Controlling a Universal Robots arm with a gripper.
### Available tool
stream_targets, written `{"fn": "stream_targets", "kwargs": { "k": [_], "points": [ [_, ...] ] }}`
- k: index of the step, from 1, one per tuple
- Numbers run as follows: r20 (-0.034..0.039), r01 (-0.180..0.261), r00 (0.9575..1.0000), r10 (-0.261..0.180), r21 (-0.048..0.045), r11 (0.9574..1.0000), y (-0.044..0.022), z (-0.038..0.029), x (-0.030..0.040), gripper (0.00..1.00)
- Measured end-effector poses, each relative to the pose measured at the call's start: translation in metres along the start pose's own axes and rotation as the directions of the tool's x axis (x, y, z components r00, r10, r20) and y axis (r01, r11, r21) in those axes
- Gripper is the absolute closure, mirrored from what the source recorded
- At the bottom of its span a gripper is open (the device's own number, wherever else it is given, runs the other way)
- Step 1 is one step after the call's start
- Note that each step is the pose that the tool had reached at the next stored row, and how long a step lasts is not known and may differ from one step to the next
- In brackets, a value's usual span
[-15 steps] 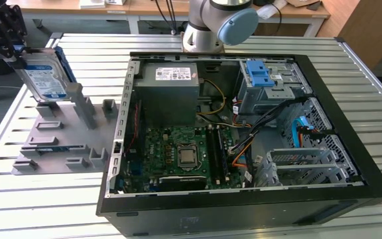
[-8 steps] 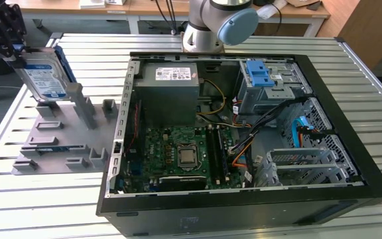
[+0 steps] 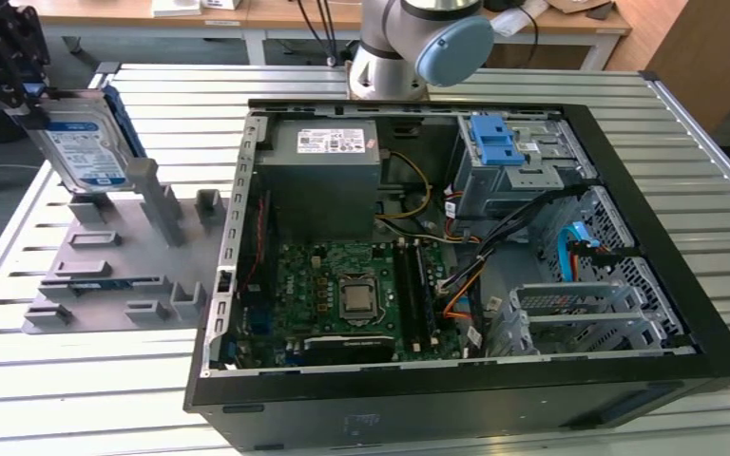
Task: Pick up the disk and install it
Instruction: 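Pick up the disk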
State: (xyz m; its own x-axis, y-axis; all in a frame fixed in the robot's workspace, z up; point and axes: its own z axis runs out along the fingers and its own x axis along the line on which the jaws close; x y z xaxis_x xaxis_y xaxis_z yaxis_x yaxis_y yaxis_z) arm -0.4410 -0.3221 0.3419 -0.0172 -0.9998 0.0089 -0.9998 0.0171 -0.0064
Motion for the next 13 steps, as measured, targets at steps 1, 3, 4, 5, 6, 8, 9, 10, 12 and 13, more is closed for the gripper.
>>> {"fn": "stream_targets", "kwargs": {
  "k": [1,3,4,5,6,8,9,10,12,13],
  "points": [
    [0.0,0.0,1.0,0.0,0.0,1.0,0.0,-0.0002,0.0,0.64],
    [-0.0001,0.0,1.0,0.0,-0.0002,1.0,0.0,-0.0009,0.0,0.64],
    [0.0,0.0,1.0,0.0,-0.0002,1.0,0.0,-0.0013,0.0,0.64],
    [0.0,0.0,1.0,0.0,0.0,1.0,0.0,-0.0017,0.0,0.64],
    [0.0,0.0,1.0,0.0,-0.0001,1.0,0.0,-0.0021,0.0,0.64],
    [0.0,0.0,1.0,0.0,0.0,1.0,0.0,-0.0028,0.0,0.64],
    [0.0,0.0,1.0,0.0,-0.0001,1.0,0.0,-0.0033,0.0,0.64],
    [0.0,0.0,1.0,0.0,-0.0001,1.0,-0.0001,-0.0038,0.0,0.64],
    [0.0,0.0,1.0,0.0,0.0,1.0,0.0,-0.0046,0.0,0.64],
    [0.0001,0.0,1.0,0.0,0.0001,1.0,0.0,-0.0049,0.0001,0.64]
  ]
}}
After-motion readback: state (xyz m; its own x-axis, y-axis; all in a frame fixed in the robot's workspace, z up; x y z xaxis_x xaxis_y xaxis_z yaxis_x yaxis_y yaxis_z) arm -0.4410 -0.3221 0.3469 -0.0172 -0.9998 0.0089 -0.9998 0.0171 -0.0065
